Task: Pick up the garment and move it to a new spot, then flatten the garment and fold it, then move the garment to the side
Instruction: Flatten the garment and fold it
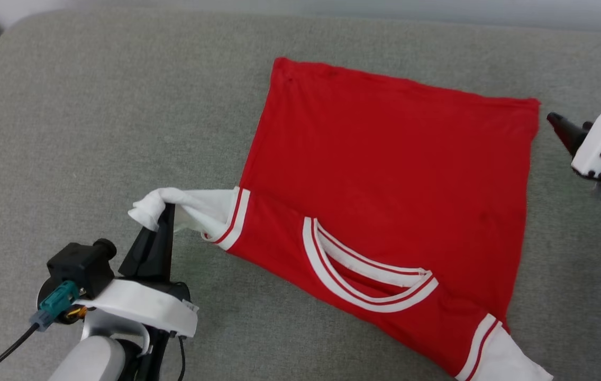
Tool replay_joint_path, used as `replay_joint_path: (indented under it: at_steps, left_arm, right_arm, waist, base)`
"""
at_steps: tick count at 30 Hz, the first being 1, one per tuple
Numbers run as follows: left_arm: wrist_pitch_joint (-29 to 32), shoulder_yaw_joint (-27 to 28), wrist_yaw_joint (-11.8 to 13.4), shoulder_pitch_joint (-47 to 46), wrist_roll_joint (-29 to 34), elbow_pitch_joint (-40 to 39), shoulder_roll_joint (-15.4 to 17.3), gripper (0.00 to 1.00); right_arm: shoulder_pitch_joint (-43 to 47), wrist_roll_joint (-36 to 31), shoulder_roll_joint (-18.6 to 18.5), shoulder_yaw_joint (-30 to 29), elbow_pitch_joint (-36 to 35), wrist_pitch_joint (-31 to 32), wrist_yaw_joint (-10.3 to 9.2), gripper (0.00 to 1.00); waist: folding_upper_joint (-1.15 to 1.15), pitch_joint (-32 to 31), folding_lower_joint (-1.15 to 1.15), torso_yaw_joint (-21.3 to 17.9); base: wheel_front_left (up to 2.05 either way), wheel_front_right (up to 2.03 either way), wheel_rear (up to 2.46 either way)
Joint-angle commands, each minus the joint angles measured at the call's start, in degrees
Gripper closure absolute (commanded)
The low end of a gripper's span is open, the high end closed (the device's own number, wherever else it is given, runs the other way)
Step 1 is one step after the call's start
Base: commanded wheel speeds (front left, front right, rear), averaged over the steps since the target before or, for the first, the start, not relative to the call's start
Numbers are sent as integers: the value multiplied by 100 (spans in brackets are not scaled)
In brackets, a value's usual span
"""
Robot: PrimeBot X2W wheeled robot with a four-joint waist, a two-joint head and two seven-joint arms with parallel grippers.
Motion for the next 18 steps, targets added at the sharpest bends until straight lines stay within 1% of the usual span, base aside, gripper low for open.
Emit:
replay_joint_path:
  at_steps: [1,7,11,12,13,14,18]
  left_arm:
    - [-55,2,-34,-161,51,1,-24,100]
    - [-160,-110,-201,-536,127,88,-133,100]
    - [-215,-162,-268,-649,137,189,-204,100]
    - [-217,-176,-277,-651,129,217,-219,100]
    - [-221,-194,-286,-637,121,251,-233,100]
    - [-221,-213,-300,-623,108,275,-250,100]
    - [-209,-255,-309,-548,81,400,-259,100]
  right_arm:
    - [-244,-83,-65,-33,170,102,-2,0]
    - [-1156,-506,-86,-276,987,557,-2,0]
    - [-1269,-840,-16,-500,1581,936,-3,0]
    - [-1251,-929,30,-565,1729,1051,-4,50]
    - [-1223,-996,80,-639,1858,1158,-3,81]
    - [-1237,-1064,112,-705,1939,1211,-3,100]
    - [-1385,-1301,120,-776,1916,1082,-2,100]
  waist:
    - [0,428,-2,299]
    - [0,865,-2,479]
    - [0,949,-2,513]
    - [0,941,-2,508]
    - [0,917,-2,497]
    - [0,894,-2,492]
    - [0,723,-2,436]
  base:
    - [0,0,0]
    - [0,0,0]
    - [0,0,0]
    - [0,0,0]
    - [0,0,0]
    - [0,0,0]
    - [0,0,0]
